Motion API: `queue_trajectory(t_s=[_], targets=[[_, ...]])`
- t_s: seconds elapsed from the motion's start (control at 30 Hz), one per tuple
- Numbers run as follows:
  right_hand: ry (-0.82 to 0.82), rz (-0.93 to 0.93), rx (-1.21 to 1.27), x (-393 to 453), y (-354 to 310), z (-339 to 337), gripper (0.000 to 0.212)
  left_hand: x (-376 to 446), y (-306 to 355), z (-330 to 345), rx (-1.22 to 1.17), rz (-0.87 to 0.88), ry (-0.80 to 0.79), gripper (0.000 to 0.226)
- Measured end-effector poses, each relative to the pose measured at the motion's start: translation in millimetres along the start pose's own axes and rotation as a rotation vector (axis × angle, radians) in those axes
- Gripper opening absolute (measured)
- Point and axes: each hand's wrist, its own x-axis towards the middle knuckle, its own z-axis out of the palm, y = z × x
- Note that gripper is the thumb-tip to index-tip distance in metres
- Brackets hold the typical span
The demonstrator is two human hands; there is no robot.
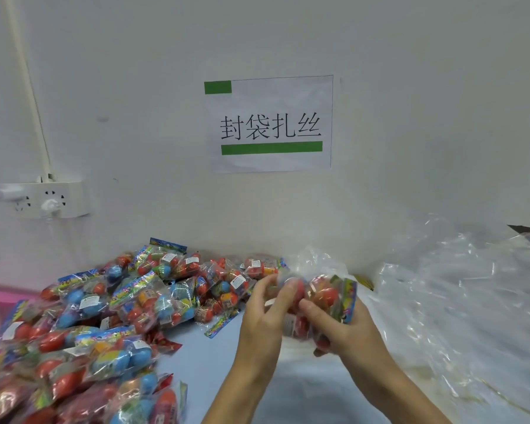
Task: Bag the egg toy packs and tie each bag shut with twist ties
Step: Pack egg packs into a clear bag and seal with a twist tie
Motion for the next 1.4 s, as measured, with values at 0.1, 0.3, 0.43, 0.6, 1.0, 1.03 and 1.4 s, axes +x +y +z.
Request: queue_trajectory(t_s=[0.1,0.3,0.43,0.6,1.0,1.03,1.4], targets=[[-0.089,-0.017,-0.046,-3.7,2.8,8.4,0.042,-2.0,1.6,7.5,-0.028,-0.055,0.036,0.048],[-0.072,0.037,-0.027,-6.1,4.6,15.6,0.035,-1.0,-3.6,11.3,0.059,-0.031,0.189,0.025],[-0.001,0.086,0.000,-6.1,0.3,17.0,0.022,-3.5,-4.7,15.0,0.107,0.004,0.256,0.018],[0.170,-0.011,-0.108,-2.3,4.8,17.6,0.017,-9.7,-0.2,22.0,0.125,0.089,0.208,0.014],[0.024,-0.158,-0.245,-8.3,7.9,22.3,0.034,-7.7,-3.1,20.6,0.028,-0.059,0.287,0.032],[0.051,-0.161,-0.259,-8.3,7.4,22.3,0.031,-5.9,-4.1,19.8,-0.001,-0.089,0.251,0.032],[0.202,-0.103,-0.320,2.4,7.8,2.9,0.019,9.9,-13.5,-2.5,0.140,0.032,0.252,0.023]])
